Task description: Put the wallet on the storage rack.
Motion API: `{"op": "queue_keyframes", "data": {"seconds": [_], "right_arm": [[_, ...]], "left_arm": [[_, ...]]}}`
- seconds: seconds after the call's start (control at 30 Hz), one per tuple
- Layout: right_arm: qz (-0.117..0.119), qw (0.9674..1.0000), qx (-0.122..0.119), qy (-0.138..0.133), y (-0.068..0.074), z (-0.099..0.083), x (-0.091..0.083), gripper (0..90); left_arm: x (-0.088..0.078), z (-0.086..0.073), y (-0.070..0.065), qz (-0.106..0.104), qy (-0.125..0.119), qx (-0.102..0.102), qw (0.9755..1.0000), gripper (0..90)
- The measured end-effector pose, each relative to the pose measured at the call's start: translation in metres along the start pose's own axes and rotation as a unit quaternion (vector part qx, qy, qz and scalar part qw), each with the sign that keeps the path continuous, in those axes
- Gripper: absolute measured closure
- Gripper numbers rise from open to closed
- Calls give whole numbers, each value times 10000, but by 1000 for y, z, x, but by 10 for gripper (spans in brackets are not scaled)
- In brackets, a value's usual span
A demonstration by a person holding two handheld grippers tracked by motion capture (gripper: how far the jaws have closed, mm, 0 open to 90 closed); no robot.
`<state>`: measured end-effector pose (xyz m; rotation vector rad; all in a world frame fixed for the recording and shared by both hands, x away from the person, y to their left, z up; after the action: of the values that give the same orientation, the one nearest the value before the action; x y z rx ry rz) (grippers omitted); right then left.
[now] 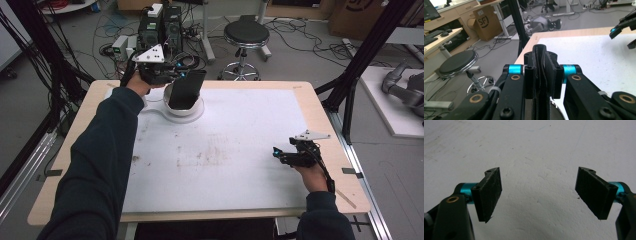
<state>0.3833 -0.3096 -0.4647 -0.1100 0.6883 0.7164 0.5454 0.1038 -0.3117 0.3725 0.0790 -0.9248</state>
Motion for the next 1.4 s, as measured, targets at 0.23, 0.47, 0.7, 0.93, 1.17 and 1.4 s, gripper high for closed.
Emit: {"op": "queue_keyframes", "data": {"seconds": [0.23,0.47,0.7,0.93,1.17,1.4], "right_arm": [[61,9999,-80,-29,4,3,1,216],[71,9999,-88,-87,6,6,0,216],[109,9999,-114,-51,7,7,2,216],[106,9999,-119,-52,7,7,3,216],[117,9998,-135,-49,9,8,3,216],[129,9998,-147,-23,9,8,5,216]], "left_arm": [[-24,-4,-13,116,-36,-127,9998,782],[-49,-15,-17,204,200,-145,9995,773],[-61,-29,-25,1,407,-215,9989,769],[-71,-45,-35,-287,683,-163,9971,754],[-74,-47,-38,-372,828,-32,9959,736],[-68,-58,-35,481,1051,-571,9917,466]]}}
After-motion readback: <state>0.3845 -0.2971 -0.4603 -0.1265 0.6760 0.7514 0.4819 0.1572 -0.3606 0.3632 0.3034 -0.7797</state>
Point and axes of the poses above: each handheld gripper's, and its own axes: x roughly forward along the jaws, z roughly out of its top, y roughly to its left, the point moved 6 cm from there along x, roughly forward along the jaws, and after that the axes turned 13 degrees about z, right-handed, at the moved point
